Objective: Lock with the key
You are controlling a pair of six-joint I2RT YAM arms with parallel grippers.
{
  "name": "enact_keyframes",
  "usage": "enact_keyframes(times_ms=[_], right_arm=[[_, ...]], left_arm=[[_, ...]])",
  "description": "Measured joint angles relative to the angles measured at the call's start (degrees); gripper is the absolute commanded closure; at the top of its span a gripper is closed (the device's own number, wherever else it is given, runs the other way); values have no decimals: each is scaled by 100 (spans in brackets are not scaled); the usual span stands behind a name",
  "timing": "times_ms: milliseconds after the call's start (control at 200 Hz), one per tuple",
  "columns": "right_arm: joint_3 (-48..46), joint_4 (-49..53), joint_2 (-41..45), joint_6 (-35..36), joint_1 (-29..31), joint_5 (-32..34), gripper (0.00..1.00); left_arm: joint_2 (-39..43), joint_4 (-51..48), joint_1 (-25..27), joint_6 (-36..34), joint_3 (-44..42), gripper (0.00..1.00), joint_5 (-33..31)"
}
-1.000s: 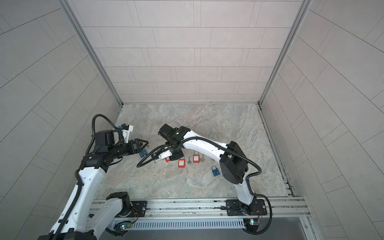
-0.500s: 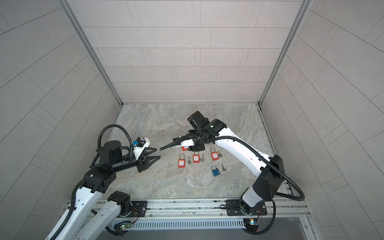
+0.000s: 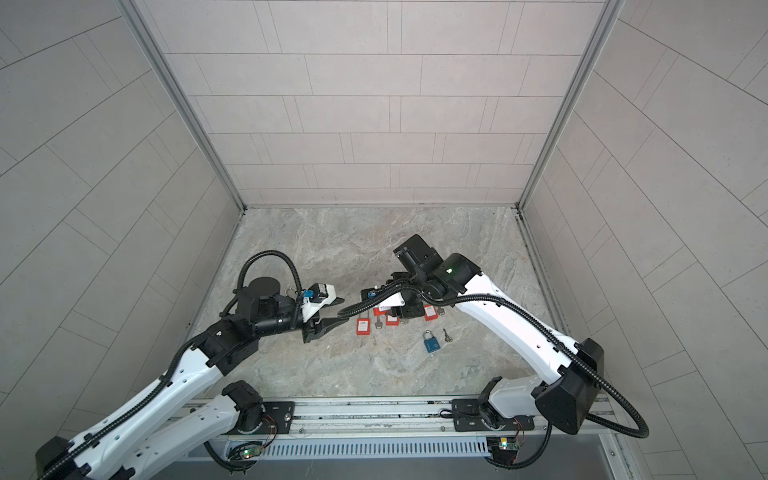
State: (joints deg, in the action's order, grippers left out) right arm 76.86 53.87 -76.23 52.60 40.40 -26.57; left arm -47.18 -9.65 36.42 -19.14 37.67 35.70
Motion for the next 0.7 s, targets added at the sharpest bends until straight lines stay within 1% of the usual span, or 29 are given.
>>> enact_keyframes(times_ms=[70, 135, 275, 380, 460, 540, 600, 701], right_arm=[[-52, 0, 42, -33, 9, -13, 73], [-111, -9, 96, -59, 9, -13, 73], [-245, -70, 240, -103, 17, 4, 73], [-376, -175, 297, -127, 20, 63, 73], [-476, -273, 297, -157, 20, 136, 73], [-535, -321, 297, -175, 20, 188, 73], [-546, -352, 299, -188, 20, 221, 73], [-553, -415, 306, -212, 20, 236, 73]], left_arm=[[-258, 85, 164, -76, 26, 65, -136], [-431, 160, 258, -114, 46, 68, -197], [-599, 374, 354, -94, 57, 69, -258], [-584, 647, 363, 42, 57, 65, -258], [-564, 796, 363, 177, 57, 65, -260], [-540, 850, 363, 269, 57, 69, -256], [-520, 859, 363, 315, 57, 75, -254], [-509, 857, 363, 367, 55, 75, -251]])
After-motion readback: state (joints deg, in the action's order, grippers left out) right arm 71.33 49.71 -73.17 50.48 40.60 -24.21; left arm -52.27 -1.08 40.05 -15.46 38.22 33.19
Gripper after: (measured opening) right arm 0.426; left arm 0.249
